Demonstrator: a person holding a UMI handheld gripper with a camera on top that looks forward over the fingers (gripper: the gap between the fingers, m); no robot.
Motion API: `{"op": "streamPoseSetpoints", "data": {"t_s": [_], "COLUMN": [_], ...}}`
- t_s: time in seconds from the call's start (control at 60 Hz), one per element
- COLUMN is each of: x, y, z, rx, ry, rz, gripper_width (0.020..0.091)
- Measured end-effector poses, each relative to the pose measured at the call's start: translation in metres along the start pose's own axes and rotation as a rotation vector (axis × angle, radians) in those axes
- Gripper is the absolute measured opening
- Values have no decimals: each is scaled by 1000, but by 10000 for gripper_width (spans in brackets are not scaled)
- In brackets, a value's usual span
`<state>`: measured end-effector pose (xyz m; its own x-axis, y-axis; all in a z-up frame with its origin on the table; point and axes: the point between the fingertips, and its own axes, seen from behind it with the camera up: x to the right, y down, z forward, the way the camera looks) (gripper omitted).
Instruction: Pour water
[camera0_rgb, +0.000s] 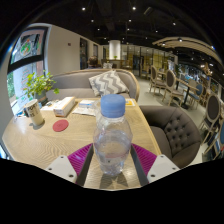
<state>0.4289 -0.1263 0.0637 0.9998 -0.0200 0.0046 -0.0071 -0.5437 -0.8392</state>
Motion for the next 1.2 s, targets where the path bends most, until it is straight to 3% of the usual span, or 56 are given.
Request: {"op": "streamPoseSetpoints", "data": {"t_s": [0.083, 0.133, 0.233, 0.367, 0.483, 0.85, 1.033, 1.2], "x": [1, -1, -2, 3, 3, -6, -33, -89], "y": [-7, -8, -11, -11, -12, -32, -88, -170], "z": [8, 10, 10, 10, 12, 7, -1, -2], "rx": [30, 43, 62, 80, 81, 83, 123, 175], "ry": [-3, -10, -22, -1, 10, 105, 209, 351], "rz": [-19, -18, -16, -9, -7, -52, -192, -482], "gripper_width": [595, 582, 467, 374, 343, 343, 344, 345]}}
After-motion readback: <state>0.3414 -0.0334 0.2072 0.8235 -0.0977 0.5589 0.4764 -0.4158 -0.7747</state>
